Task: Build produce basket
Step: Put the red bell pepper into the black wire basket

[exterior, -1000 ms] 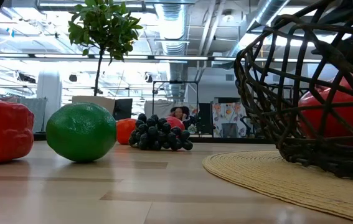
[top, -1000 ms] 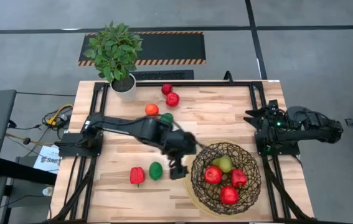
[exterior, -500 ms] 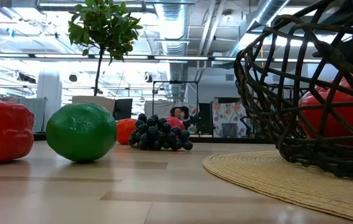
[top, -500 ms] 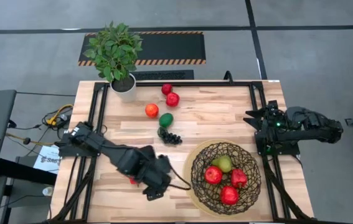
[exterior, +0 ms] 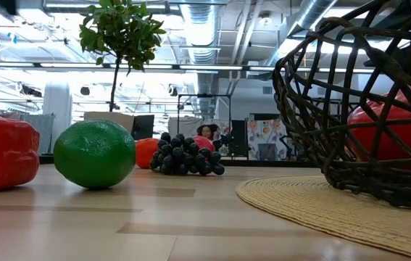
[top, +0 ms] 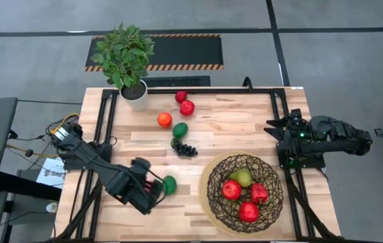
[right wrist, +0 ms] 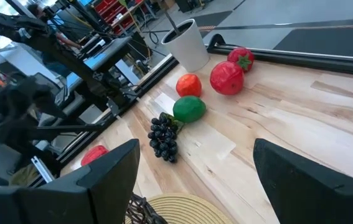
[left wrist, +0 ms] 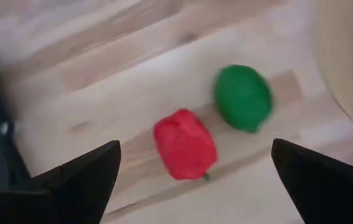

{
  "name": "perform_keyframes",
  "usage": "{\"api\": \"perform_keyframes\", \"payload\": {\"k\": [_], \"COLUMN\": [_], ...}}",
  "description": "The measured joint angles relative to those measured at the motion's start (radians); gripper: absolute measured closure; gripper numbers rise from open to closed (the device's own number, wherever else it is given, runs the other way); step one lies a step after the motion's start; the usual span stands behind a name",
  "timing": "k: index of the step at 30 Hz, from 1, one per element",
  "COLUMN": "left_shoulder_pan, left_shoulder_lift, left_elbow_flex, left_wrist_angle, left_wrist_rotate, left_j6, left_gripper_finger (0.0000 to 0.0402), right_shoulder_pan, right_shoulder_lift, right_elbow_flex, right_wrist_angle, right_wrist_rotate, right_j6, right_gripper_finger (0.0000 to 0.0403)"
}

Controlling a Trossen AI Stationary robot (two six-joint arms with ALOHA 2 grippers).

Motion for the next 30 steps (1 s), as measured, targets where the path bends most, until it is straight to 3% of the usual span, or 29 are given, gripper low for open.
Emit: {"api": "perform_keyframes", "payload": {"k": [4,14,30], "left_shoulder_pan": [-0.020,-0.029,-0.025], "left_shoulder_lift": [-0.007,-0.002,-0.001], "left_elbow_flex": [-0.108,-0.321,-0.495], "left_wrist_angle": [0.044,0.250,0.550], "left_wrist_rotate": [0.011,0.077,0.118], "left_j6": [-0.146,-0.290,-0.365], "left_gripper_finger": [0.0002,0.0002,0.0002], "right_shoulder_pan": [0.000,0.000,0.000], "right_shoulder_lift": [0.000,0.000,0.000], "right_elbow_flex": [0.000,0.000,0.000], "right_wrist_angle": [0.002,0.003,0.002], "right_wrist_rotate": [0.000,0.000,0.001], "right_j6": [0.001,0.009,0.008], "right_gripper_finger": [0.0069,0.0069,0.0069]}}
